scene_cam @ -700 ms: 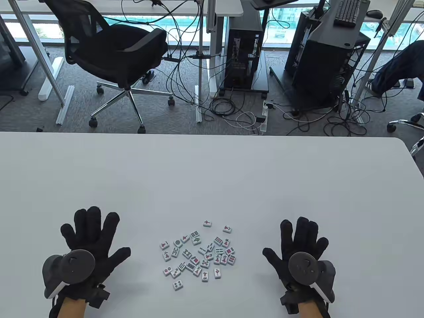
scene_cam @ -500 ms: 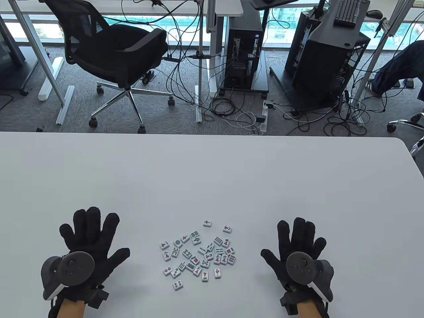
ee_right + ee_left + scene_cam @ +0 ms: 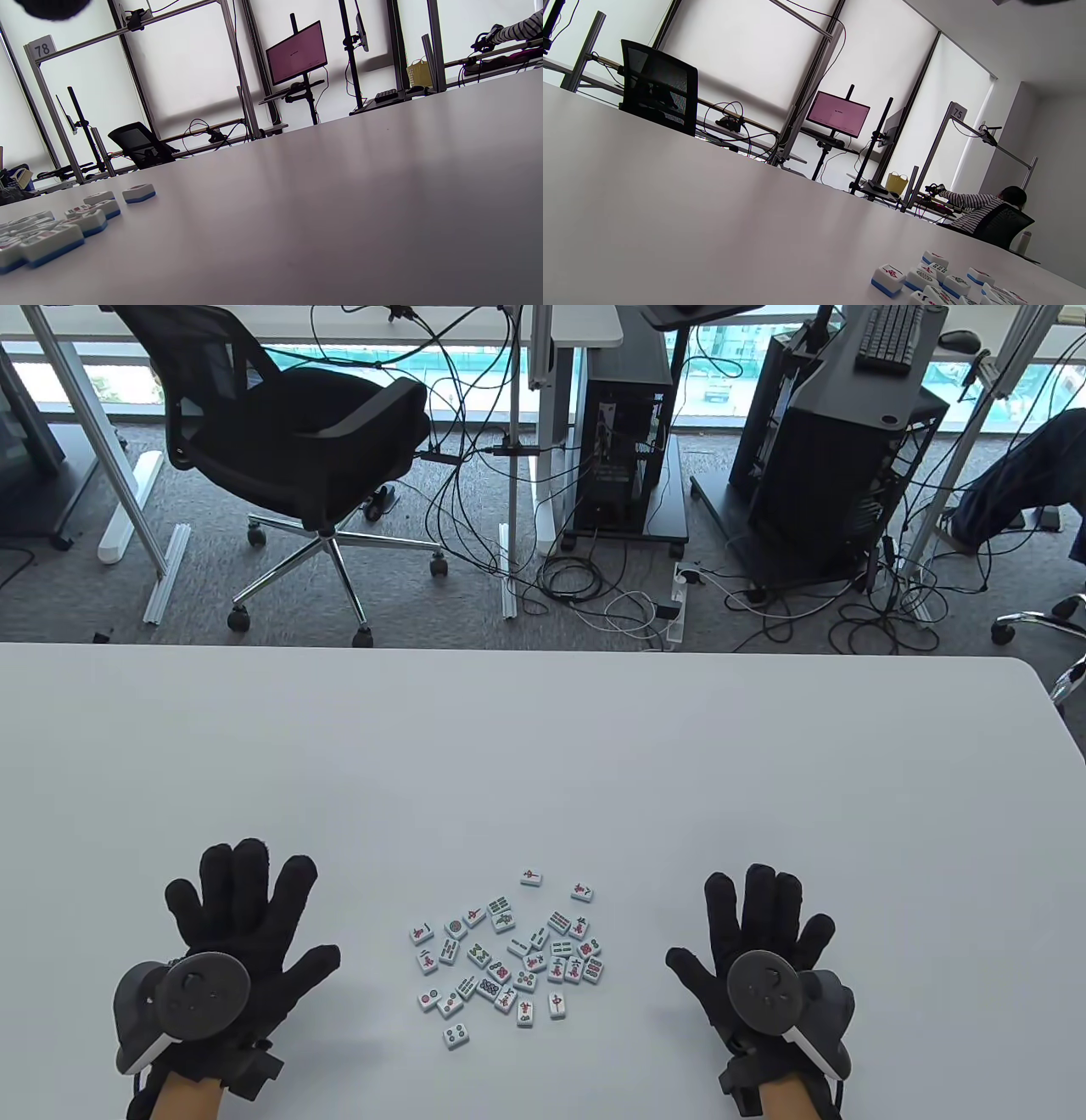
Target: Mahjong suit sorting
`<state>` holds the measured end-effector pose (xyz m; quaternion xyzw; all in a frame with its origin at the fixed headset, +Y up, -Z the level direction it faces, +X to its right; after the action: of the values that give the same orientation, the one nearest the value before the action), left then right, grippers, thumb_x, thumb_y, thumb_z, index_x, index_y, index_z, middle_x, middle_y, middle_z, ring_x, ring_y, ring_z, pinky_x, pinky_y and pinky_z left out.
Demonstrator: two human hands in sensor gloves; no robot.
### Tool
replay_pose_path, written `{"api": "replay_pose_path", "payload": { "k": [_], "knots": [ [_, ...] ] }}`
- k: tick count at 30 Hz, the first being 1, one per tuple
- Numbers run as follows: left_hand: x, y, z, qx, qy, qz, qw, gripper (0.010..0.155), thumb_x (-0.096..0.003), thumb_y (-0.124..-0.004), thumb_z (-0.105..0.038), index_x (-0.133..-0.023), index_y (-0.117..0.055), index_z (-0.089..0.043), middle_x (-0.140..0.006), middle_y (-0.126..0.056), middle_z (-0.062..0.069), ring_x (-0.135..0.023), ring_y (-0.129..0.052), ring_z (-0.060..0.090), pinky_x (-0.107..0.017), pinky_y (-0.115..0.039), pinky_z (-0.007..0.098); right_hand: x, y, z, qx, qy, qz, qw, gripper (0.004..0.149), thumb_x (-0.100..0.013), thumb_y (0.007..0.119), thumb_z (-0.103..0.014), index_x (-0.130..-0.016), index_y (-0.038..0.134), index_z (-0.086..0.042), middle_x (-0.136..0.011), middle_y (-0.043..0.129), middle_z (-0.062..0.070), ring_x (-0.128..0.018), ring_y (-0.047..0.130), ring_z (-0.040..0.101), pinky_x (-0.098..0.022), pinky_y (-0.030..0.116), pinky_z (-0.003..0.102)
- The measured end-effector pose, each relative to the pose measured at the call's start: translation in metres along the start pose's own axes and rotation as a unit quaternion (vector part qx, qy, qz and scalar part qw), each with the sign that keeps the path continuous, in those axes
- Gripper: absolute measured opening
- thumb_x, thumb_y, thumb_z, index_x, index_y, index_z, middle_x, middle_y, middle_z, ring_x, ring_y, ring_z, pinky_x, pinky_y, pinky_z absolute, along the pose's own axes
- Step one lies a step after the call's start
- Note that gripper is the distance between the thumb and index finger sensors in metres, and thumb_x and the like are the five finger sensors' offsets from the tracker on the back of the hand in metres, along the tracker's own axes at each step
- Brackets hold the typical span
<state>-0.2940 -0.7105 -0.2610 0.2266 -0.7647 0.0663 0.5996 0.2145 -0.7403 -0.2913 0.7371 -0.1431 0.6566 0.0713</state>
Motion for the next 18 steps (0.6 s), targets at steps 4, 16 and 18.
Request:
{"api": "replay_pose_path", "payload": {
  "k": [4,16,18],
  "knots": [
    [0.000,-0.001,-0.003,0.011,-0.009,0.002,1.000,0.085,-0.0434,-0.055,-0.082,-0.109,-0.010,-0.052,-0.112,0.018,-0.020,-0.104,0.029,0.010,-0.066,0.020,0.050,0.002,0.001,-0.002,0.003,0.001,-0.015,1.000,0.086,-0.046,0.057,-0.070,-0.099,-0.004,-0.040,-0.109,-0.014,0.004,-0.097,-0.015,0.037,-0.064,0.003,0.074],
    [0.003,0.001,-0.008,0.051,-0.023,0.005,0.998,0.084,-0.0434,-0.054,-0.081,-0.108,-0.008,-0.053,-0.110,0.019,-0.020,-0.103,0.029,0.011,-0.067,0.018,0.050,-0.015,-0.010,-0.044,-0.005,-0.041,-0.059,0.997,0.092,-0.044,0.071,-0.062,-0.101,0.003,-0.039,-0.116,0.018,0.016,-0.095,0.062,0.048,-0.059,0.075,0.053],
    [0.002,0.002,-0.009,0.059,-0.025,0.005,0.998,0.084,-0.0436,-0.054,-0.081,-0.108,-0.009,-0.053,-0.110,0.019,-0.019,-0.103,0.028,0.011,-0.067,0.018,0.050,-0.027,-0.015,-0.055,0.021,-0.038,-0.065,0.997,0.091,-0.044,0.072,-0.061,-0.101,0.005,-0.040,-0.116,0.035,0.016,-0.086,0.077,0.044,-0.049,0.084,0.046]
  ]
}}
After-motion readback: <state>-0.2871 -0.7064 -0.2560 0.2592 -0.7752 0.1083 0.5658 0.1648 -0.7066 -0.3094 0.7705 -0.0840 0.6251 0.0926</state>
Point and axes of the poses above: the tracker on the back of each hand, its own z axis roughly to the little-finger side, its own x axis roughly from the fingertips to the wrist, y = z × x, the point moved 4 cm from there along -x, roughly from the wrist to the fingertips
